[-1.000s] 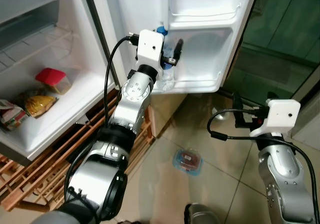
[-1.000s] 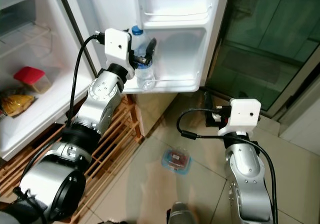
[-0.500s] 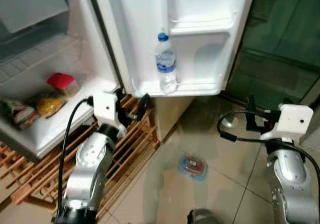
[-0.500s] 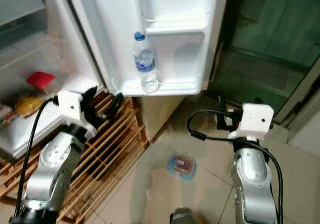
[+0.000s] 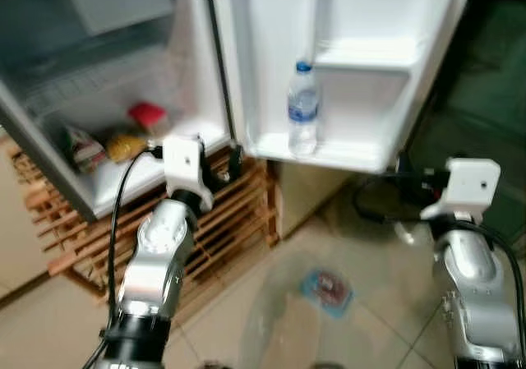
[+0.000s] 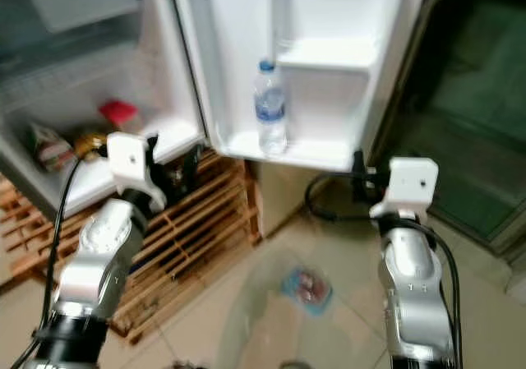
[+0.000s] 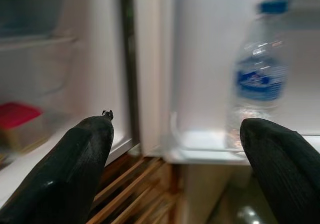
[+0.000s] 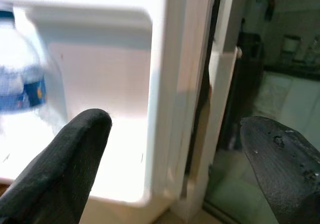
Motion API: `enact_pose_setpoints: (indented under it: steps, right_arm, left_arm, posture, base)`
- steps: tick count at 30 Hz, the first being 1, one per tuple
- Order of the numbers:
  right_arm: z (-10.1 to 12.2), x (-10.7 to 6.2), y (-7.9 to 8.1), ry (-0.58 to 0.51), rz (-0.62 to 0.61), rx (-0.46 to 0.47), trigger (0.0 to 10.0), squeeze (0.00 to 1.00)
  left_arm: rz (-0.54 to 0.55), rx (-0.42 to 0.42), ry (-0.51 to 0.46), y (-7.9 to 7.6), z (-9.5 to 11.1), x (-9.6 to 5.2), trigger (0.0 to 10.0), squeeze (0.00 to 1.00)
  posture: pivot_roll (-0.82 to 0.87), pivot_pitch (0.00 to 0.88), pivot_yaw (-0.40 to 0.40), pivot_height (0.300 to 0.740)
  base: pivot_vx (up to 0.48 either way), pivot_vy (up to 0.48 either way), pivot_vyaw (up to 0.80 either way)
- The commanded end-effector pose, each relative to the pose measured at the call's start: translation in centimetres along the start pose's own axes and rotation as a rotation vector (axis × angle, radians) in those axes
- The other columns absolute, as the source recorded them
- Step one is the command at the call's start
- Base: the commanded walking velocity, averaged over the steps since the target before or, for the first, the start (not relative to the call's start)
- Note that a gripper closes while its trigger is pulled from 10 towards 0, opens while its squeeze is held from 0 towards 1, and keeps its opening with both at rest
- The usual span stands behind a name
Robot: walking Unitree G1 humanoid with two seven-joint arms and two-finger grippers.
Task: Restocking fridge
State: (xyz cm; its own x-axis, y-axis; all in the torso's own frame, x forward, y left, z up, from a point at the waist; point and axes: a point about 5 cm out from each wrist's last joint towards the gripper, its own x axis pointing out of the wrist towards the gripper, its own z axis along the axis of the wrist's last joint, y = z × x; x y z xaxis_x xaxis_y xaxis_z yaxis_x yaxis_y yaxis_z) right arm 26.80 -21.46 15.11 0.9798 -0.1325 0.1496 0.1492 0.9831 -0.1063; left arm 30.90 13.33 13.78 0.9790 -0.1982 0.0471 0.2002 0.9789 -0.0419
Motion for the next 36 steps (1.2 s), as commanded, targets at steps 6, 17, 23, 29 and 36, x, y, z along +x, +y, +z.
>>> enact_pose_setpoints:
  steps: [6,17,23,29,36]
  right_arm:
    - [-0.1,0.2,0.4,-0.011,0.009,0.008,10.0,0.14]
    - [-1.9,-3.7,1.1,0.043,0.231,0.019,10.0,0.14]
    - [-5.8,-7.2,-1.0,0.261,0.348,-0.079,10.0,0.13]
    - [-9.6,-5.7,-10.1,0.535,-0.186,-0.280,10.0,0.12]
    - [-7.3,-2.4,-15.0,0.514,-0.465,-0.423,10.0,0.13]
  left_arm:
    - [0.116,0.019,0.050,1.2,-0.2,0.6,10.0,0.00]
    - [0.056,-0.020,-0.007,0.4,0.4,0.2,10.0,0.00]
    - [0.056,0.005,0.025,0.8,-0.1,0.2,10.0,0.00]
    - [0.090,0.048,0.120,1.8,-1.5,1.3,10.0,0.00]
    - [-0.004,0.183,0.526,1.7,-7.0,0.0,10.0,0.00]
  posture:
    - [-0.27,0.000,0.065,0.740]
    - [-0.26,0.000,0.054,0.740]
    - [-0.27,0.001,0.058,0.740]
    - [-0.26,0.000,0.061,0.740]
    - [-0.25,0.000,0.078,0.740]
  base:
    - [0.000,-0.459,0.72]
    - [0.000,-0.334,0.52]
    - [0.000,0.000,0.00]
    - [0.000,0.000,0.00]
    - [0.000,0.000,0.00]
